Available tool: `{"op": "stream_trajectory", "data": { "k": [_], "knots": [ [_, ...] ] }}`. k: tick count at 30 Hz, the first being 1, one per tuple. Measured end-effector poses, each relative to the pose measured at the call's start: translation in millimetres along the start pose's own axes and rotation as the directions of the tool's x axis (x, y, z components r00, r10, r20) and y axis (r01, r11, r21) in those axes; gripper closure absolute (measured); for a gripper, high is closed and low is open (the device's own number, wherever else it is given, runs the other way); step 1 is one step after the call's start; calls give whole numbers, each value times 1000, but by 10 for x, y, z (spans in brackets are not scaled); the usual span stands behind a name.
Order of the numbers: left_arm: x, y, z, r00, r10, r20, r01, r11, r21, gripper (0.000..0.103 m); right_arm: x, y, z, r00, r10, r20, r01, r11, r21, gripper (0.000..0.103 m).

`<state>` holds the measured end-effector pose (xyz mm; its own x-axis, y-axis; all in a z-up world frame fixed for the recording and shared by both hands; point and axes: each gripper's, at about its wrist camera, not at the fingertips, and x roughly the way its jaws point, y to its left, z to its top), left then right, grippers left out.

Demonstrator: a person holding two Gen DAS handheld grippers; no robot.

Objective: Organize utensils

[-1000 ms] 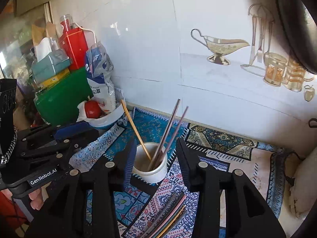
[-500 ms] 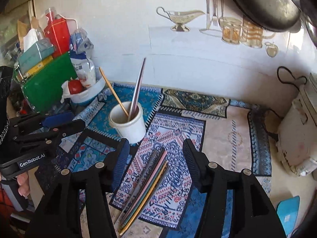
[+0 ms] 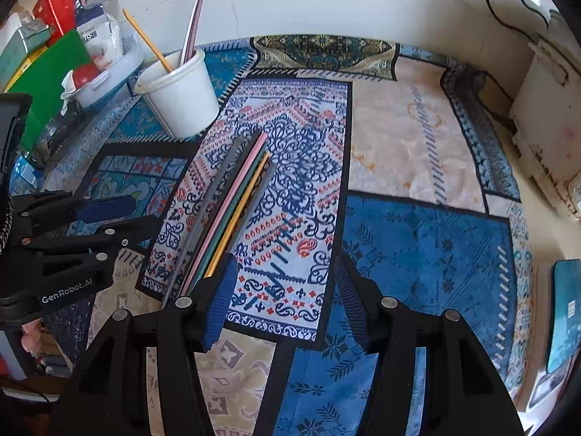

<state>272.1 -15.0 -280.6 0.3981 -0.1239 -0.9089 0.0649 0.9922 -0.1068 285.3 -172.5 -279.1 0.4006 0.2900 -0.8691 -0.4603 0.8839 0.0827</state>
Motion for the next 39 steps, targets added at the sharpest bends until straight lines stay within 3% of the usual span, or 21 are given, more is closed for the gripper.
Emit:
{"op": "stream_trajectory", "data": {
  "k": [5, 11, 18, 23, 27, 32, 35, 39],
  "knots": [
    [158, -11, 17, 999, -25, -33, 24, 1000, -15, 83, 169, 85, -145, 994, 88, -65, -88, 996, 17, 74],
    [272, 58, 52, 995, -90, -48, 87, 994, -71, 90, 218, 287, -234, 984, 156, -88, -157, 988, -7, 77],
    [303, 60, 84, 993, -108, -41, 105, 991, -81, 94, 252, 430, -276, 987, 126, -101, -134, 988, -80, 87],
    [332, 63, 121, 995, -90, -41, 86, 994, -73, 100, 256, 273, -241, 992, 60, -110, -70, 994, -84, 101],
    [287, 231, 62, 997, -61, -43, 56, 992, -115, 100, 246, 40, -161, 991, 48, -125, -52, 998, -31, 101],
    [203, 413, -59, 998, -18, -67, 10, 993, -119, 100, 220, -68, -84, 973, 189, -129, -176, 979, 104, 96],
    [179, 459, -111, 994, -44, -101, 34, 995, -99, 100, 246, 74, -63, 967, 215, -140, -203, 975, 92, 95],
    [171, 482, -117, 989, -54, -139, 43, 996, -80, 99, 301, 246, -79, 971, 187, -149, -183, 982, 38, 88]
  ]
}}
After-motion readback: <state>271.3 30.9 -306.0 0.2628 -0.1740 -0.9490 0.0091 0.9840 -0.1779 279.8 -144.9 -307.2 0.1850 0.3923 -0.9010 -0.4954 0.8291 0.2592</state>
